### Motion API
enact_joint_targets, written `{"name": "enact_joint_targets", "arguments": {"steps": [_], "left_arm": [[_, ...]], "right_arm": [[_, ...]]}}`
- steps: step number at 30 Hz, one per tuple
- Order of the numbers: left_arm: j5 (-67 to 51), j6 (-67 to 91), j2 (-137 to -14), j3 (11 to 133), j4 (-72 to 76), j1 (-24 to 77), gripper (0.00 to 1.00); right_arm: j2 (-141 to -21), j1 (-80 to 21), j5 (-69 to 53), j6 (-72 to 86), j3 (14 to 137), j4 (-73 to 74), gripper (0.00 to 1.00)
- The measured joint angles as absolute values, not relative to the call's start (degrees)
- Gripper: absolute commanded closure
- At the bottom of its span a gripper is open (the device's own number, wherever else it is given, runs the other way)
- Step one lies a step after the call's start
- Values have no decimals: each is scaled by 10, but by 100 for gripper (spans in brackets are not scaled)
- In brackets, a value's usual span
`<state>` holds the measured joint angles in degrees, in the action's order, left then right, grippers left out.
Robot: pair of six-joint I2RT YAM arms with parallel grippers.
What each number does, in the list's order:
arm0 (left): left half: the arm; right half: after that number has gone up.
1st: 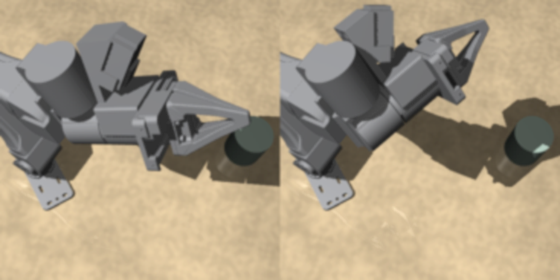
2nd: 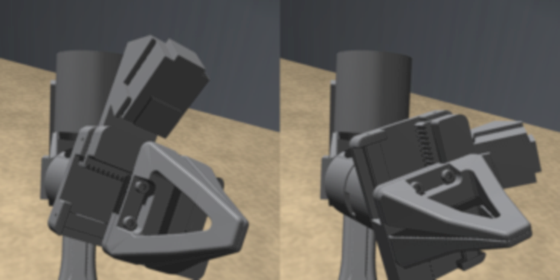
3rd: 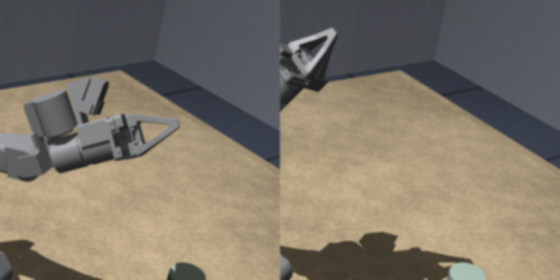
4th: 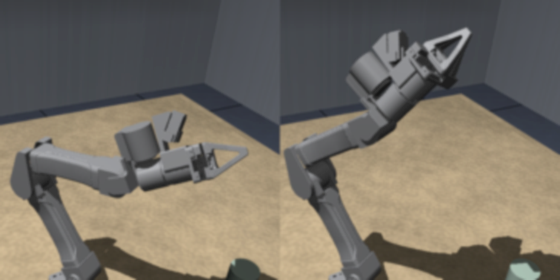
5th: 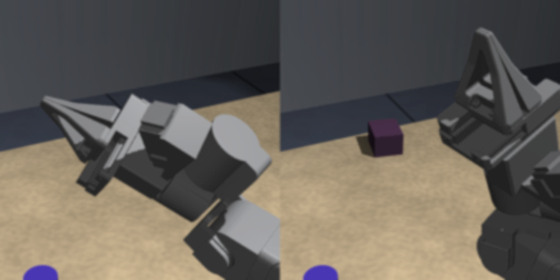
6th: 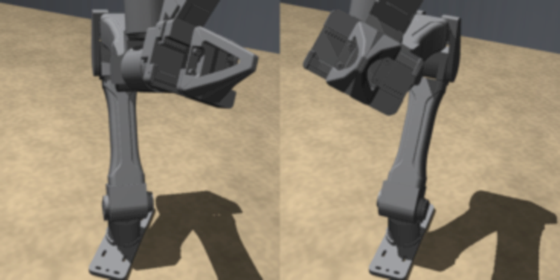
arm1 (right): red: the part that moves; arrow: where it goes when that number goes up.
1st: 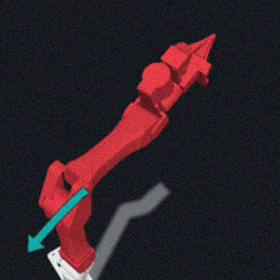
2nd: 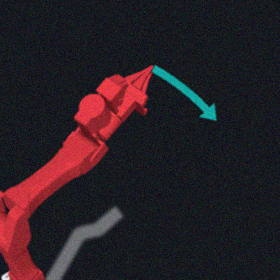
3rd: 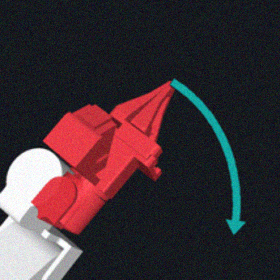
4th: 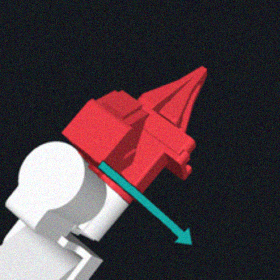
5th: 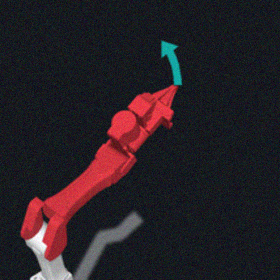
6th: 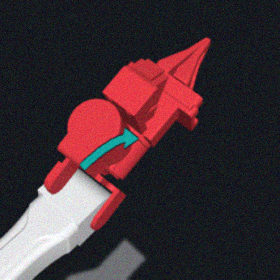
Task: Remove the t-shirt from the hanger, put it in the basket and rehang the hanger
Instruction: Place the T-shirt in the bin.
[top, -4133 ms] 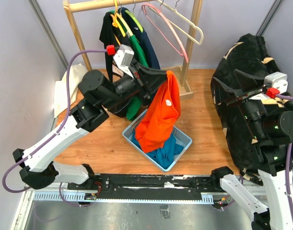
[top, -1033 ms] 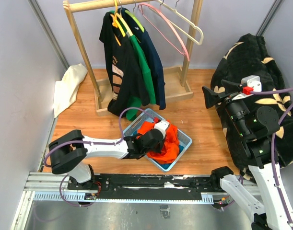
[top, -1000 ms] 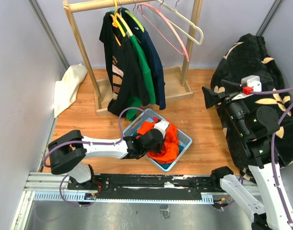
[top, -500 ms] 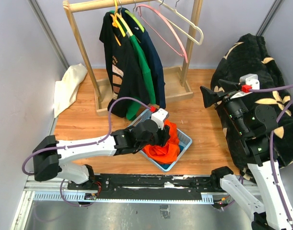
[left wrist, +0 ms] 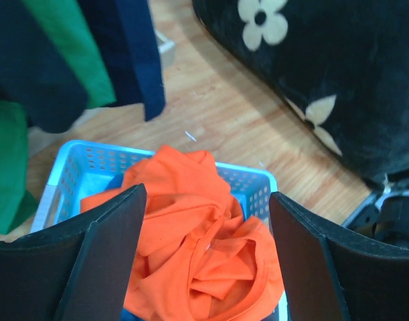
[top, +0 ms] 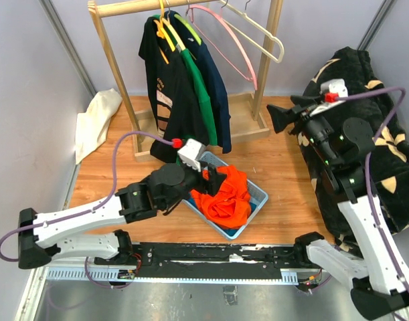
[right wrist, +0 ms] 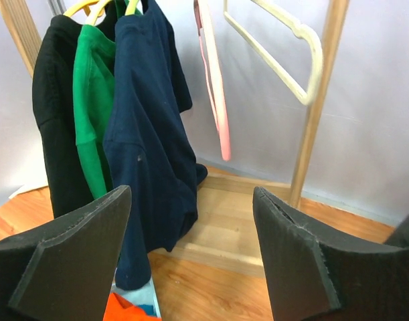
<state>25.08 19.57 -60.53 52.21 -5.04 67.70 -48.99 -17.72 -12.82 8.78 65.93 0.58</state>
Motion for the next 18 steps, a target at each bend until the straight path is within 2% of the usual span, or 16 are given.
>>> {"name": "enact_joint_targets", "arguments": {"steps": [3, 4, 11, 18], "left_arm": [[283, 194, -560, 498, -30, 677, 3], [292, 193, -547, 487, -24, 677, 1], [328, 196, -504, 424, -9, 677, 0], [353, 196, -455, 388, 3, 677, 0]], "right_arm": [[-536, -197, -131, 88, 691, -7, 26], [-553, -208, -130, 87, 701, -10, 26], [-690, -286, -119, 57, 815, -29, 25], [-825, -311, -104, 29, 947, -45, 27]]}}
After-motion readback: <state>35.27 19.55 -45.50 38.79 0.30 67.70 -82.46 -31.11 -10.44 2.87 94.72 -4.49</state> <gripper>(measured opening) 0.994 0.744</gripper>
